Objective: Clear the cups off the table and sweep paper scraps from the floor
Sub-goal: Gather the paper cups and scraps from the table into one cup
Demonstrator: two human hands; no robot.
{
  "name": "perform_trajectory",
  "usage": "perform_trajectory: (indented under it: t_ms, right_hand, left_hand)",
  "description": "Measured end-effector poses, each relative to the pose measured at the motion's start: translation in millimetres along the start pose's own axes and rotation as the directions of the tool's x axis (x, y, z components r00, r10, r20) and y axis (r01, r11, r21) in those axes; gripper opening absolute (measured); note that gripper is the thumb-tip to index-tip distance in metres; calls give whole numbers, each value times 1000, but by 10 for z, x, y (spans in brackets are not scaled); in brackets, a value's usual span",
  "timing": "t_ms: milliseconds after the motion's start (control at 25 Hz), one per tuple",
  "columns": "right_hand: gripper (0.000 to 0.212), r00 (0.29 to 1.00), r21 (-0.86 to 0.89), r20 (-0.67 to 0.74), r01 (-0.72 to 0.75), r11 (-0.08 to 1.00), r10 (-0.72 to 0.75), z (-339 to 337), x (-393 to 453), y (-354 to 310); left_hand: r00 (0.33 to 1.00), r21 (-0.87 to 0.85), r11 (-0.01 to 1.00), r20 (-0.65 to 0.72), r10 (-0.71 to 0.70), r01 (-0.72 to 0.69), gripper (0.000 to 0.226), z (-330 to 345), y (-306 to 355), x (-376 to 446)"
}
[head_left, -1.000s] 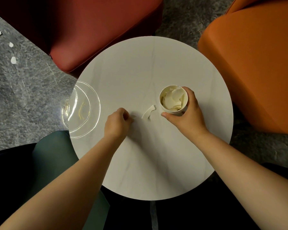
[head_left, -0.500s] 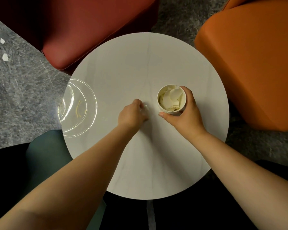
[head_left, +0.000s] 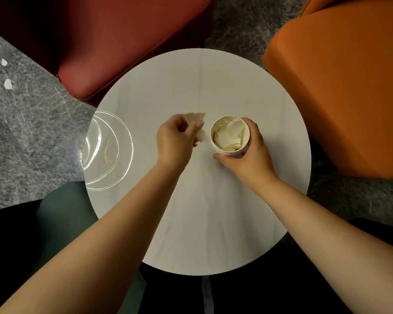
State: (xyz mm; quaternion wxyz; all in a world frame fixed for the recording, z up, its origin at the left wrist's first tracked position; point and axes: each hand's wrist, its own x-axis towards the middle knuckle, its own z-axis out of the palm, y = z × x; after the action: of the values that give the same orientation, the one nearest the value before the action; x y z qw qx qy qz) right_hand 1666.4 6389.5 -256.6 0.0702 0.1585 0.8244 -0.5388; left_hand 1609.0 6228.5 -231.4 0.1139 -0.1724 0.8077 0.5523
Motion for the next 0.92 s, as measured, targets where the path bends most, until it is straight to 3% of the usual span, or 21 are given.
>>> perform_trajectory:
  t_ms: [80,240,360,480,640,800,920]
  right_hand:
    - [88,1000,-23,-18,-1,1000,1,28,18,11]
    - [84,998,51,21,-59,997,58,56,40,36]
    - [81,1000,-57,17,11,998,-10,22,10,9]
    - [78,999,-86,30,41,995,-38,1,-19,-13]
    - [75,998,-85,33,48,995,-46,3,-35,13]
    - [75,999,-58,15,40,998,-39,28,-42,35]
    - [75,999,-27,16,39,999,-39,32,-46,49]
  left_hand:
    - [989,-95,986,43,140,-136,18,-24,263,-93]
    - [941,-17,945,96,325,-325,14,-55,551,-241]
    - [920,245,903,263,289,-353,7,39,538,-228]
    - [891,553,702,335,305,-448,16,155,423,-155]
    - [913,628,663,276,301,-409,15,247,405,-71]
    - [948,648,705,298,112,-287,40,264,419,-26]
    - [933,685,660,354,68,-308,38,266,459,-8]
